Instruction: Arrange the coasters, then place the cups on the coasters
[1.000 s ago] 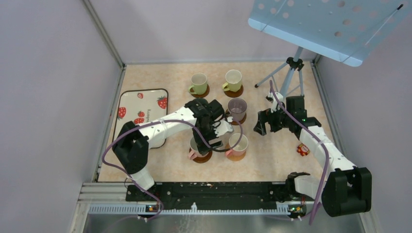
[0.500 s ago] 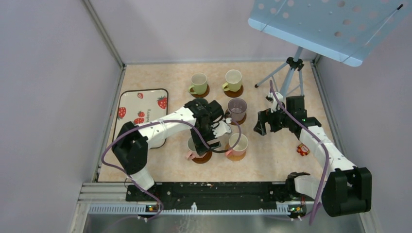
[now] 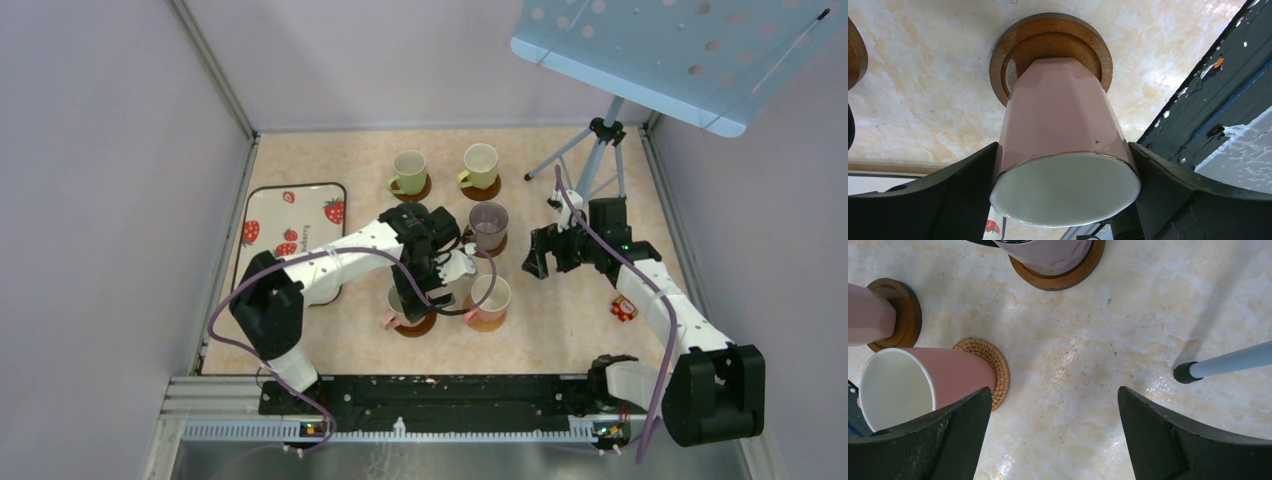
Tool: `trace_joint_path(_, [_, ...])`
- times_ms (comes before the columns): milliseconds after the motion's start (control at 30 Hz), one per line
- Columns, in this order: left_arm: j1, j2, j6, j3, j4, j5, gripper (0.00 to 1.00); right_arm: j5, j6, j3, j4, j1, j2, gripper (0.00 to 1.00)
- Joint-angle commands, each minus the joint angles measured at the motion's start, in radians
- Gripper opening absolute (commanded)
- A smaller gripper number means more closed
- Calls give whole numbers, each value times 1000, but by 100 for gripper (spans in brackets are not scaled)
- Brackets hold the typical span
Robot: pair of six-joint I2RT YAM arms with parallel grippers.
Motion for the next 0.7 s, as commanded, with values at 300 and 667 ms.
trace_joint_path(300, [-6, -58, -15, 66, -31, 22, 99, -18, -18, 50, 14, -9, 0, 95])
trace_joint_path(667, [25, -123, -18, 184, -15, 21, 99, -37, -28, 61, 8, -9, -4, 95])
